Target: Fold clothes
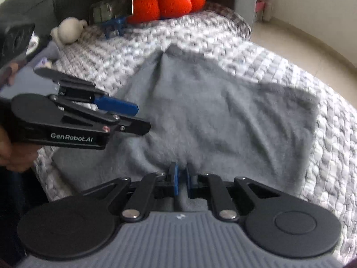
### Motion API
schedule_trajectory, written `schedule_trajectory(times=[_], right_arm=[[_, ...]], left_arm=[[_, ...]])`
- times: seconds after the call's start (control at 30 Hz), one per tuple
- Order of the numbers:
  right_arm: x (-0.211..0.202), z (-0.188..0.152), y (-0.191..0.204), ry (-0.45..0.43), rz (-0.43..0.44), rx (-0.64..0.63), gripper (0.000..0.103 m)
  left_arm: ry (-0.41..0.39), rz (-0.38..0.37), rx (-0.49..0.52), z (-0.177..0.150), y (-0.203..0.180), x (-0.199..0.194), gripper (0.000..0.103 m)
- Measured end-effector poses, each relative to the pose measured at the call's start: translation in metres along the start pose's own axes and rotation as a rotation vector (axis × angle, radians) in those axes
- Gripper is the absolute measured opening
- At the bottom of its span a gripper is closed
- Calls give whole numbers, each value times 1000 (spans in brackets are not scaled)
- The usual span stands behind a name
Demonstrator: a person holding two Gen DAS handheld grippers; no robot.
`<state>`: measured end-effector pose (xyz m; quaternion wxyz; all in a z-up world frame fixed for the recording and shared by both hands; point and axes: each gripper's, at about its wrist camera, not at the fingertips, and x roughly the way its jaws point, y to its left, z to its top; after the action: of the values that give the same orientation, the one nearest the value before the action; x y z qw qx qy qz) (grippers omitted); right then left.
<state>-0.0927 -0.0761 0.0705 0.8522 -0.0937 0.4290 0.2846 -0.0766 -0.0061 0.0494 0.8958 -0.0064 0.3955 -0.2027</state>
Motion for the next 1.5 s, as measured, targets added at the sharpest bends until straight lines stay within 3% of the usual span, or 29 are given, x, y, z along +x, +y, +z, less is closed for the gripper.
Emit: schedule_trajectory(times=[0.1, 0.27, 0.6, 0.7, 0.77, 1.1, 1.2, 1.4, 1.5], right_arm=[[-8, -2, 7, -42, 91, -22, 14], [15, -1, 20, 38, 40, -83, 14], [11, 6, 0, -13, 25, 27, 13], [8, 8, -9, -42, 23, 82, 17], [14, 8, -15, -9, -3, 114, 18], [0, 3, -38, -23, -77, 207, 20], [-7, 1, -34, -41, -68, 199, 24], [-22, -2, -26, -76, -52, 183, 23], [-35, -10, -13, -108, -92, 210, 24]], left_arm=[[-25, -27, -8, 0, 0, -8, 33], [35, -8, 13, -3, -6, 9, 34], [-23, -29, -2, 0, -6, -5, 35], [13, -22, 7, -2, -7, 2, 36], [42, -8, 14, -4, -8, 10, 37], [19, -14, -44, -1, 3, 2, 38], [19, -11, -40, -1, 3, 3, 38], [-13, -22, -61, -8, -2, -15, 38], [-24, -25, -79, -19, -9, -27, 38]])
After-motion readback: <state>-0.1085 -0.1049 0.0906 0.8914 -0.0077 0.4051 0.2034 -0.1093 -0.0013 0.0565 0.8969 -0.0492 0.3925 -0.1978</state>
